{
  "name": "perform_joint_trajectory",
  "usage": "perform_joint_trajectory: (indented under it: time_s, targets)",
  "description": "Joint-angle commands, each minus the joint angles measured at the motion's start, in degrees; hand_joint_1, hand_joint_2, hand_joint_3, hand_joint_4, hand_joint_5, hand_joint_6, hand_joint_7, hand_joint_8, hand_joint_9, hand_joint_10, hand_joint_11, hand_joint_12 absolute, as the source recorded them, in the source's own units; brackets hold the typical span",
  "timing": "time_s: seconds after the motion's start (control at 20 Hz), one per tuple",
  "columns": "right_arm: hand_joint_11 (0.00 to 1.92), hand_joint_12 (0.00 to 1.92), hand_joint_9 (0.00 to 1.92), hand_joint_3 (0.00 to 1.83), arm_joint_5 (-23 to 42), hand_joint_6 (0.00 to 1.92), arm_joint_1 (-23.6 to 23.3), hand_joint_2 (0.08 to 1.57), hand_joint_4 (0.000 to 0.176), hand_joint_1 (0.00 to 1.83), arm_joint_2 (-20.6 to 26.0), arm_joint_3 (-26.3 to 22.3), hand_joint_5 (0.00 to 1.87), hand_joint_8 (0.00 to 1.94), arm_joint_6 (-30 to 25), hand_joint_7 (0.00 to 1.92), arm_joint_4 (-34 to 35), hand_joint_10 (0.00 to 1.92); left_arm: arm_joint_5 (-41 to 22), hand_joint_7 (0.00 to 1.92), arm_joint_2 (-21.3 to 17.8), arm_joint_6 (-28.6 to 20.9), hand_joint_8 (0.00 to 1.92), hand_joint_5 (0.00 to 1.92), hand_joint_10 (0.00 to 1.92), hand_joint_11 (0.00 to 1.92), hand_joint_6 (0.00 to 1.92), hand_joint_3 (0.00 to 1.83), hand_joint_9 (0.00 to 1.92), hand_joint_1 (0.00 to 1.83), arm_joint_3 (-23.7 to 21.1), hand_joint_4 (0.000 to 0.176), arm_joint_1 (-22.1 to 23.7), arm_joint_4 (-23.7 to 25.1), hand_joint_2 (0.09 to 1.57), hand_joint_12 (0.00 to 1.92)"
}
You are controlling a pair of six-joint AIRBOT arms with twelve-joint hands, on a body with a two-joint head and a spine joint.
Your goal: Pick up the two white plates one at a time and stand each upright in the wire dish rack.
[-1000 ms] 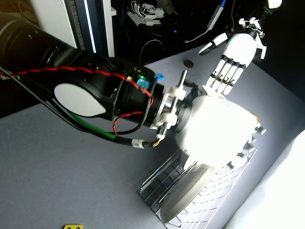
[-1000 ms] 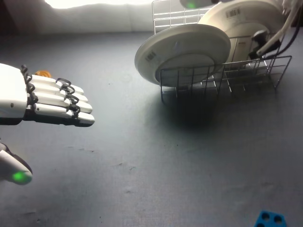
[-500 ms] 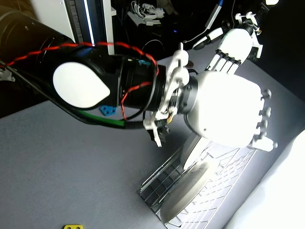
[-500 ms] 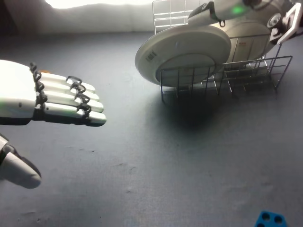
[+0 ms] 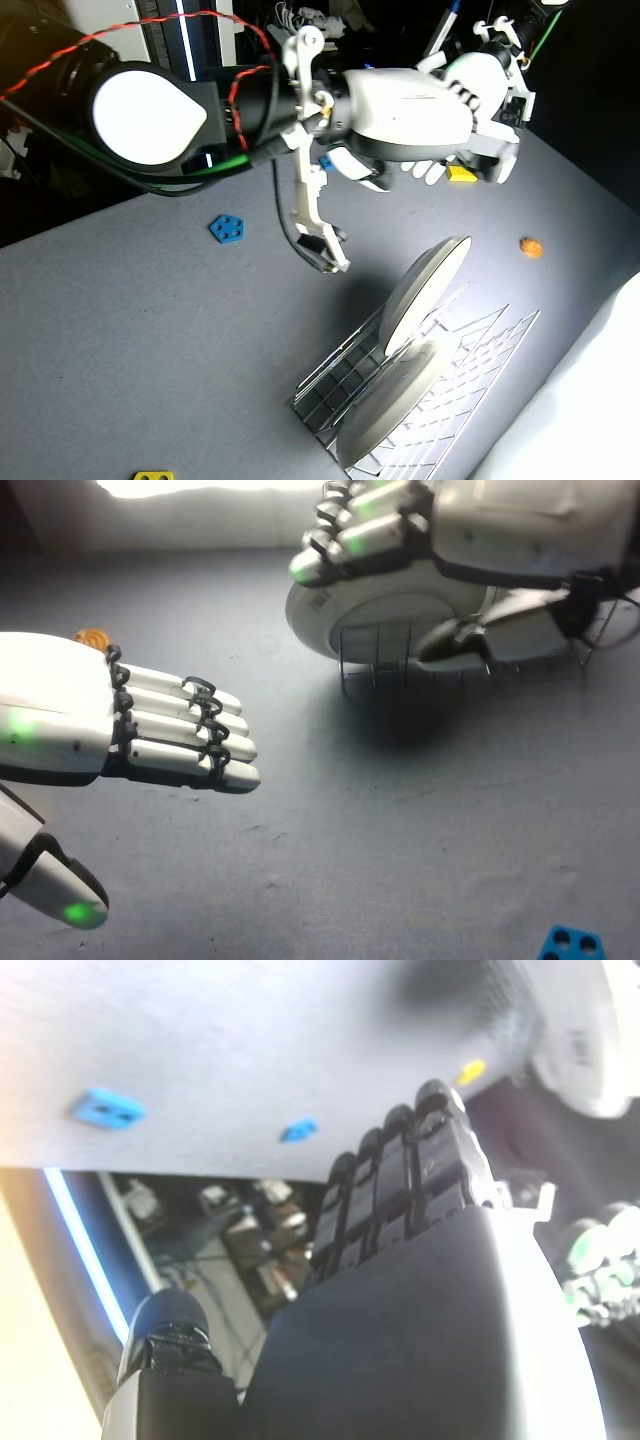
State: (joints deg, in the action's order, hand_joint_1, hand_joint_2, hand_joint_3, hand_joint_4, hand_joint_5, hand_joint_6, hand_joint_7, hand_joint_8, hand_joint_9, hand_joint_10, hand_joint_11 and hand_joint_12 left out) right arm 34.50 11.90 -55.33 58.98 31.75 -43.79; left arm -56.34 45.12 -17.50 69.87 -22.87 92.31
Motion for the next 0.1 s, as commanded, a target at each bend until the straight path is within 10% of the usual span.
perform_joint_trajectory:
  time_s: [0.0,0.05]
  targets:
    - [0.06,1.05,0.49,0.0,6.0,0.0,-0.3,0.95,0.0,1.05,0.7,-0.6,0.49,0.0,0.3,0.51,2.2,0.0,-1.7,0.0,-0.4,-0.1,0.0,0.0,0.0,0.0,0.0,0.0,0.0,0.0,-0.3,0.0,0.4,-4.5,1.06,0.0]
    - [0.04,1.05,0.48,0.0,6.0,0.0,0.1,0.94,0.0,1.04,1.4,-1.0,0.47,0.0,0.3,0.5,1.7,0.0,-1.7,0.0,-0.4,-0.1,0.0,0.0,0.0,0.0,0.0,0.0,0.0,0.0,-0.4,0.0,0.3,-4.5,1.06,0.0]
